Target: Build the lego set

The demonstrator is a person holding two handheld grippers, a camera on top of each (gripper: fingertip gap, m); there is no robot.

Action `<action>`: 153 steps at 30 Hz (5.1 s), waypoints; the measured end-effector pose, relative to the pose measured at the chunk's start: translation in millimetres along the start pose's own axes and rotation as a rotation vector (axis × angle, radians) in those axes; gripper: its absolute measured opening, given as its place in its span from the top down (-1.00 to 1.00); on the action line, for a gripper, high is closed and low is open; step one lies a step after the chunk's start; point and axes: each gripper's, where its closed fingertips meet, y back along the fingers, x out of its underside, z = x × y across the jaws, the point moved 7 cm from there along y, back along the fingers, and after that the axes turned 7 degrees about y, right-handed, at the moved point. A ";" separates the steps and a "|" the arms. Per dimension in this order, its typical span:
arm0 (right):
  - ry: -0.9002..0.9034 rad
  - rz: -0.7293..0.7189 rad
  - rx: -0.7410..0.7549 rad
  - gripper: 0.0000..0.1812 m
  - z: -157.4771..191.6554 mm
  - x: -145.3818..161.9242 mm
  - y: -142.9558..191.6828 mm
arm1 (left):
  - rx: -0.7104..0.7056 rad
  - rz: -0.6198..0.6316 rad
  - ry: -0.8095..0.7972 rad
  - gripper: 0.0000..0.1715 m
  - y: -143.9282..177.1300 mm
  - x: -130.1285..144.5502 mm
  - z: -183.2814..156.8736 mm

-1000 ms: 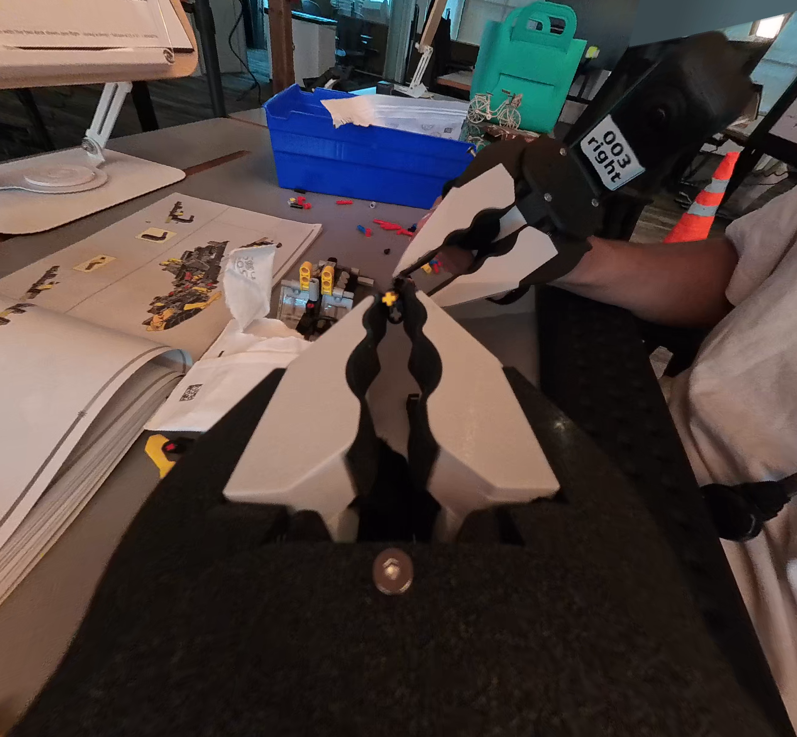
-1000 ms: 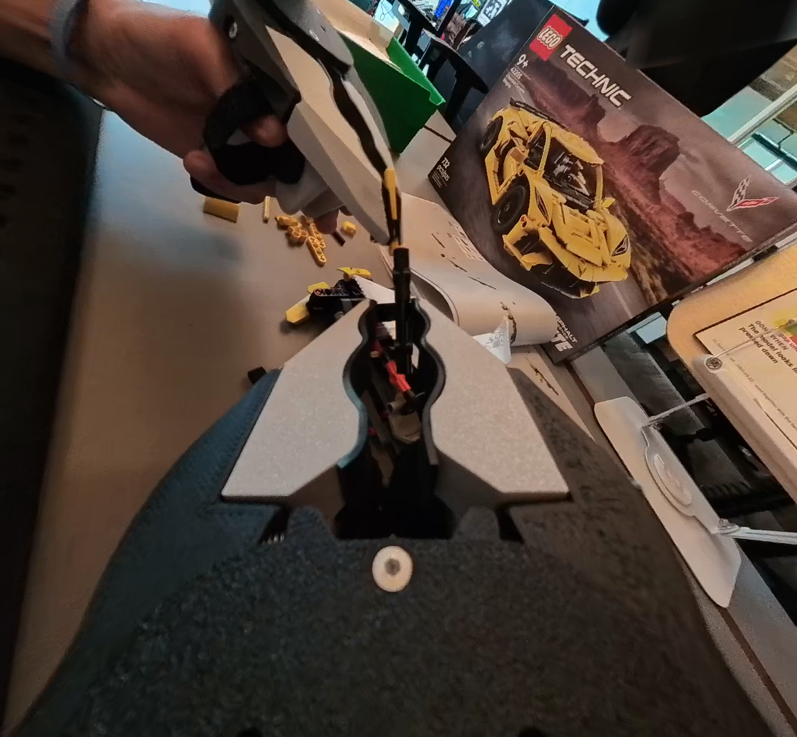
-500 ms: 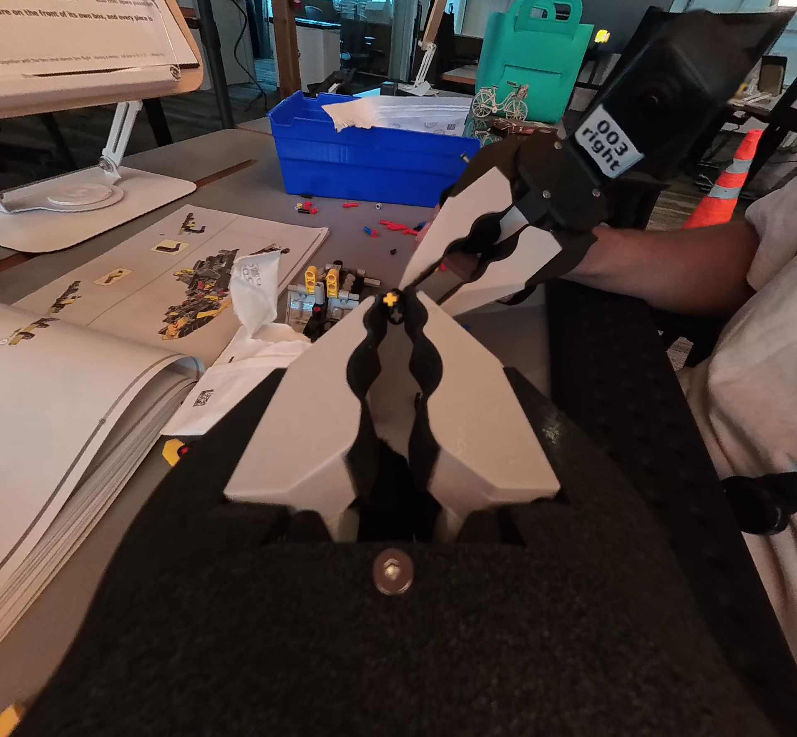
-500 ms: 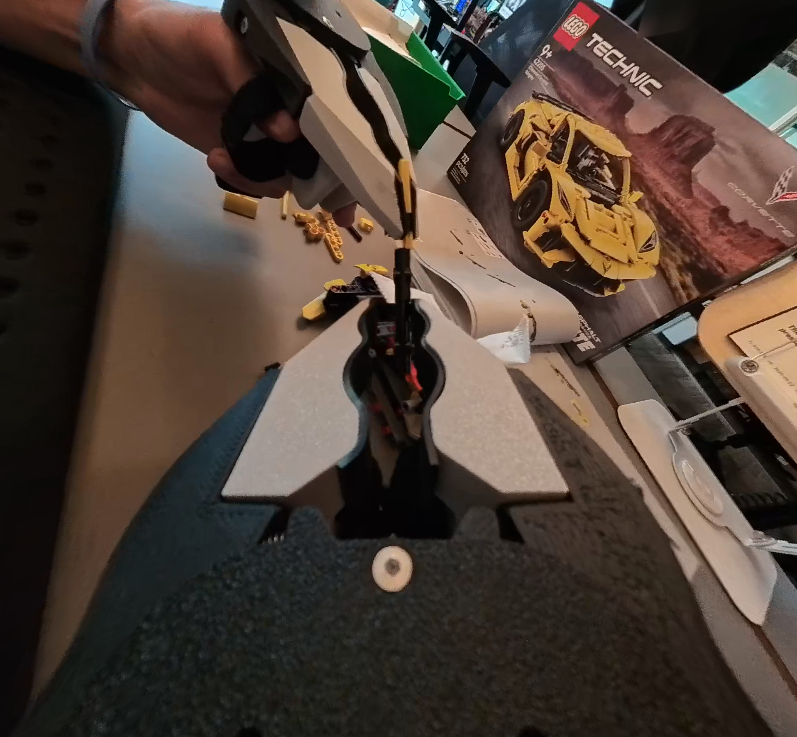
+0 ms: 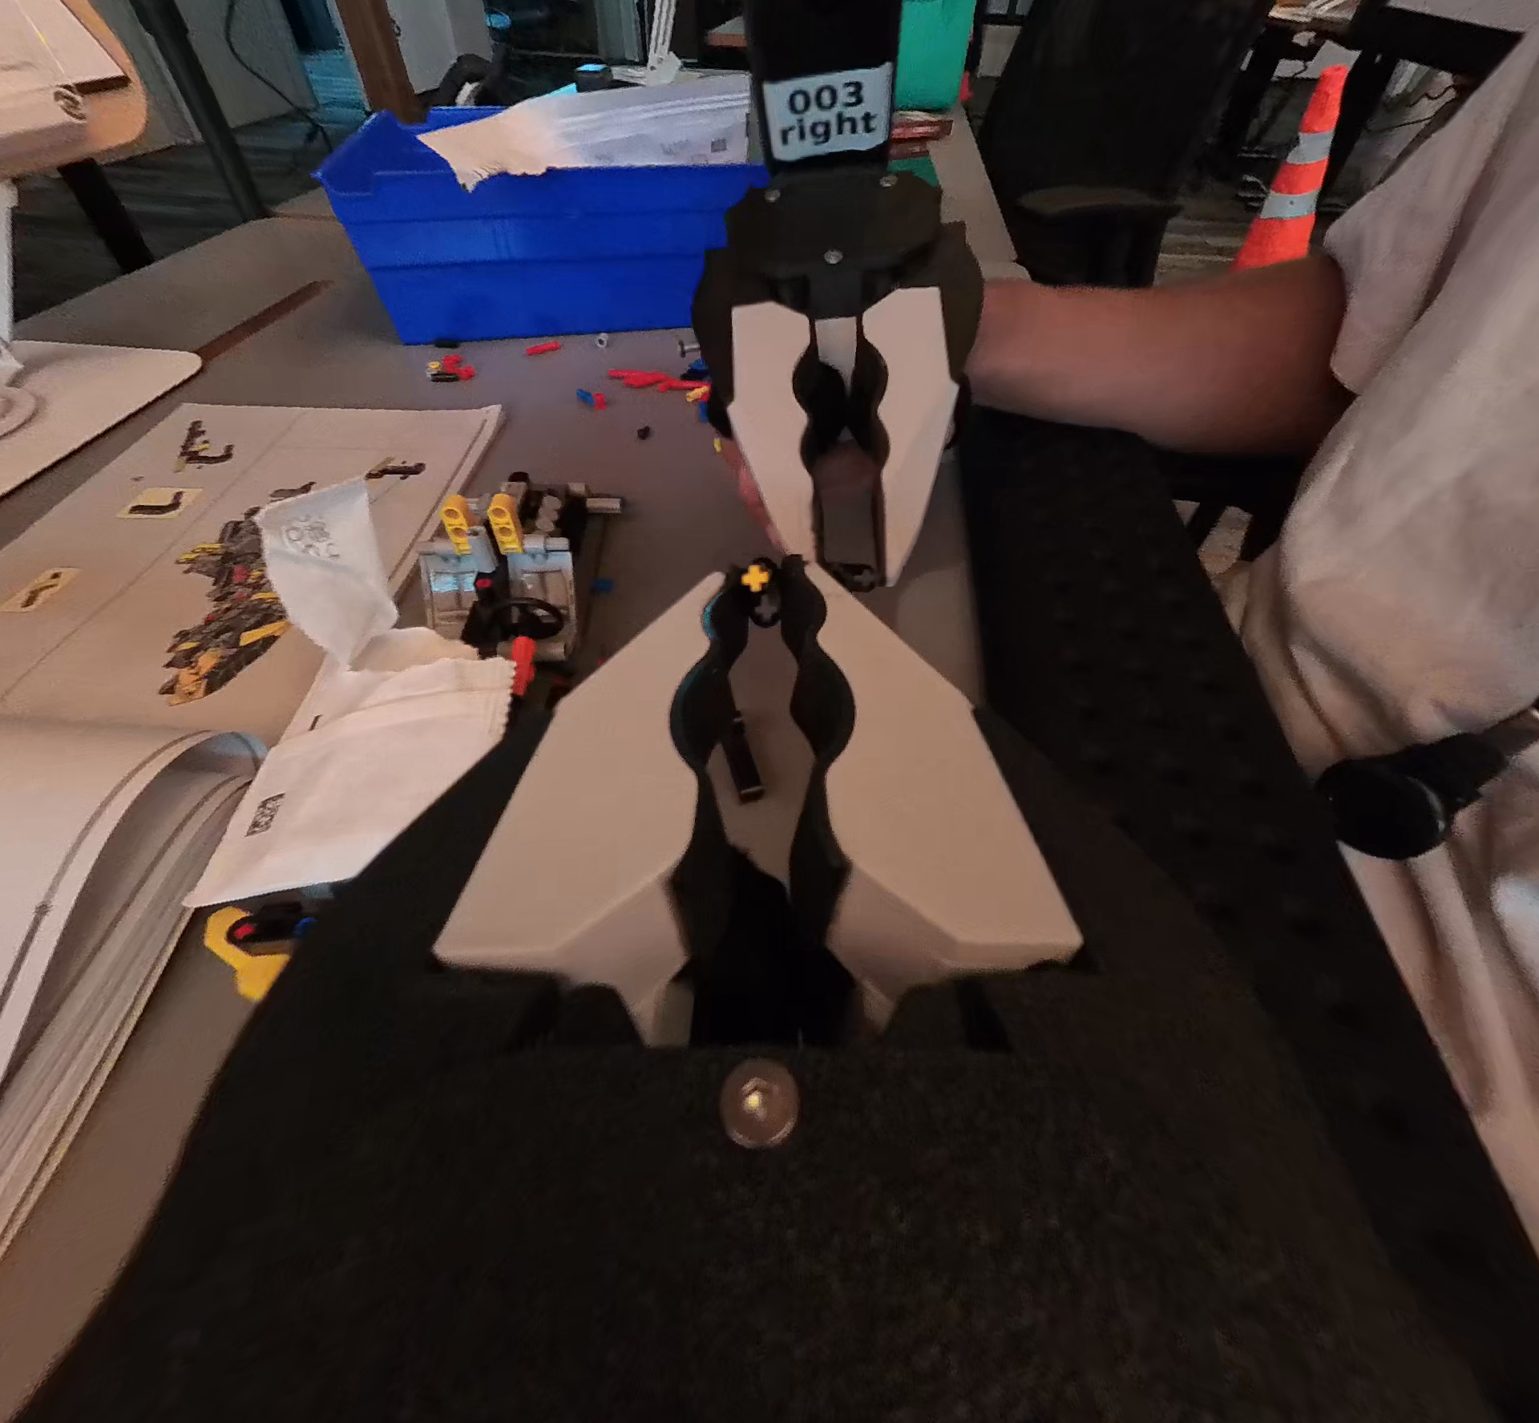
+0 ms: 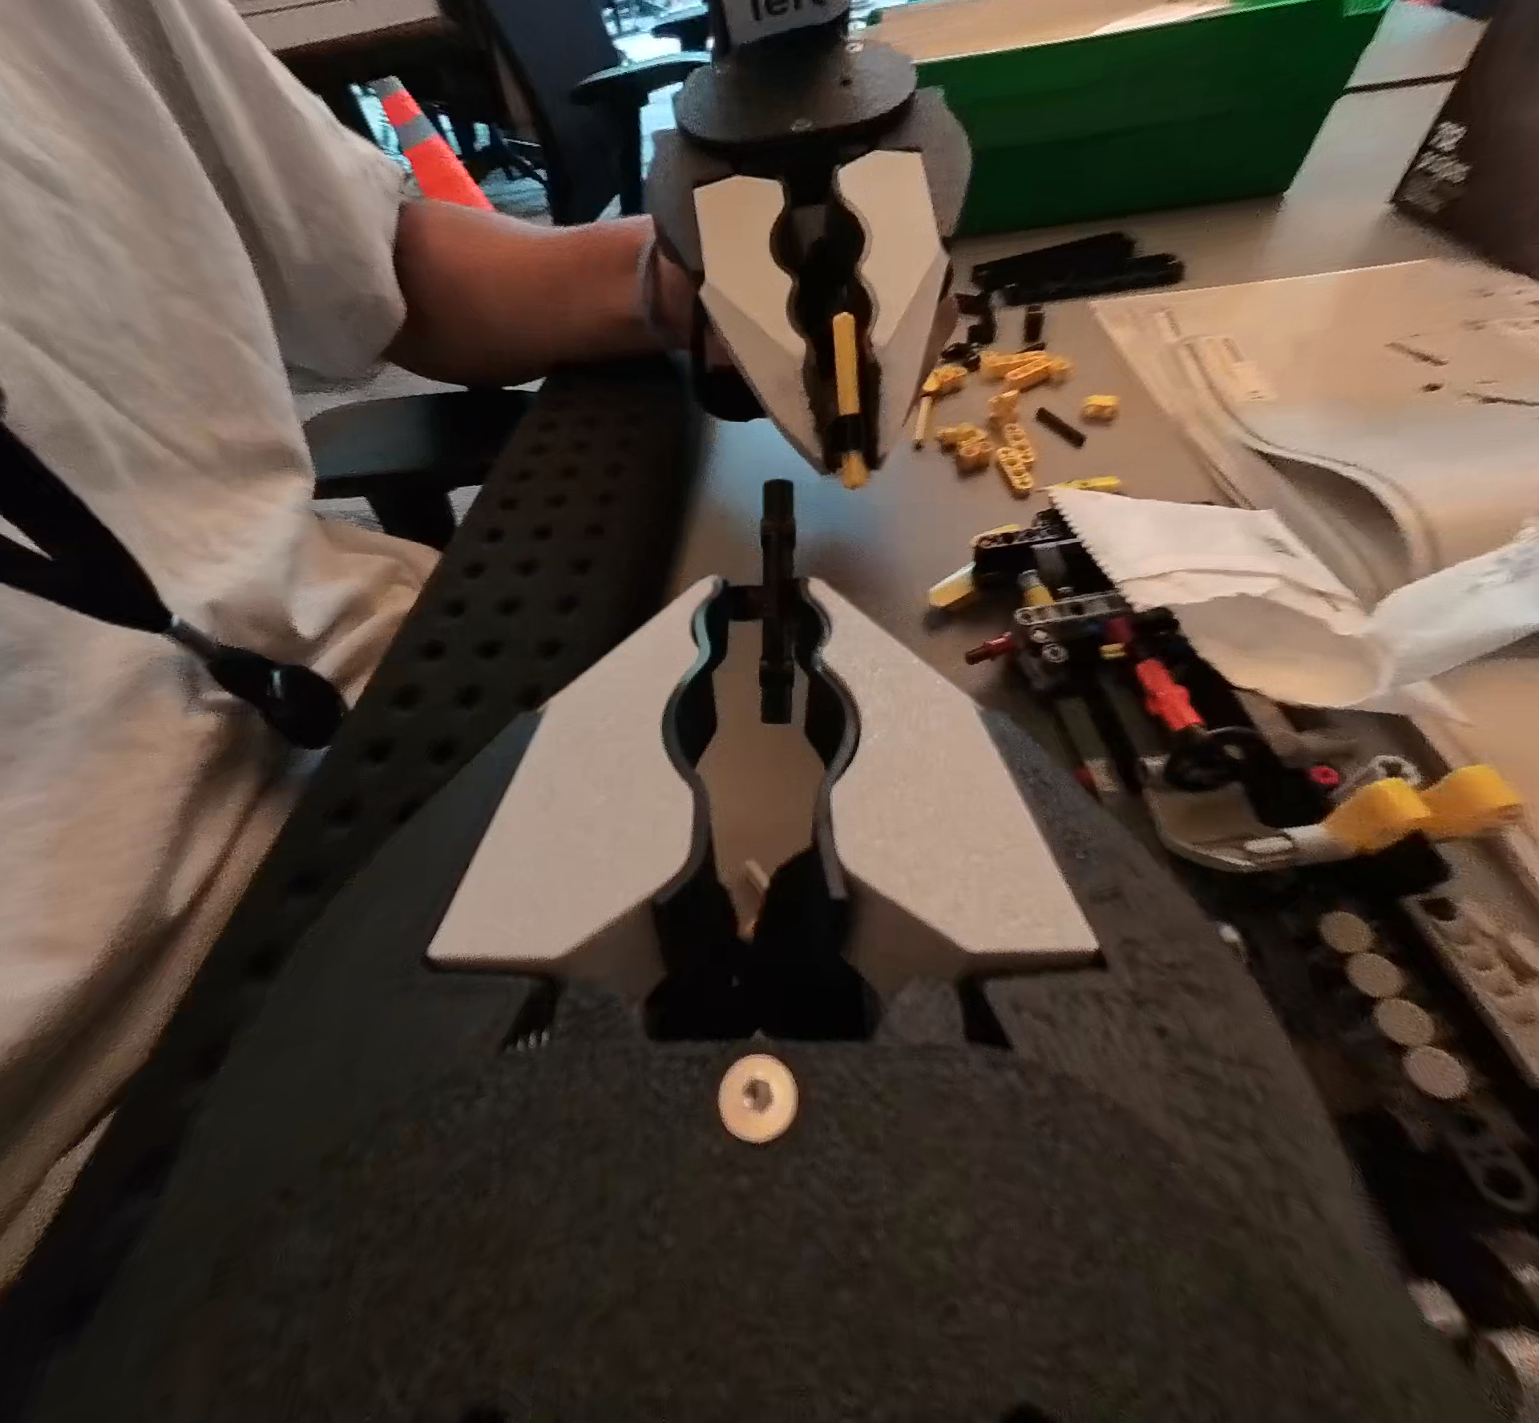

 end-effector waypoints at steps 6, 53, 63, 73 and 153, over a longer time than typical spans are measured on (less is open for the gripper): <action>-0.057 0.000 -0.051 0.83 2.5 0.3 -2.3 | 0.070 0.000 0.048 0.94 -1.7 0.5 -4.5; -0.011 0.726 -0.014 0.84 21.2 2.4 1.0 | -0.010 -0.005 0.031 0.94 8.9 -0.9 -0.4; -0.072 0.956 -0.069 0.84 22.6 11.2 0.5 | -0.003 0.014 0.001 0.94 7.6 1.1 -6.0; -0.048 0.920 -0.048 0.83 26.7 14.5 1.6 | 0.008 0.023 -0.009 0.94 5.2 2.7 -8.5; 0.386 0.773 -0.139 0.92 -15.1 37.4 -17.2 | -0.023 0.192 0.015 0.94 -0.3 23.4 -3.7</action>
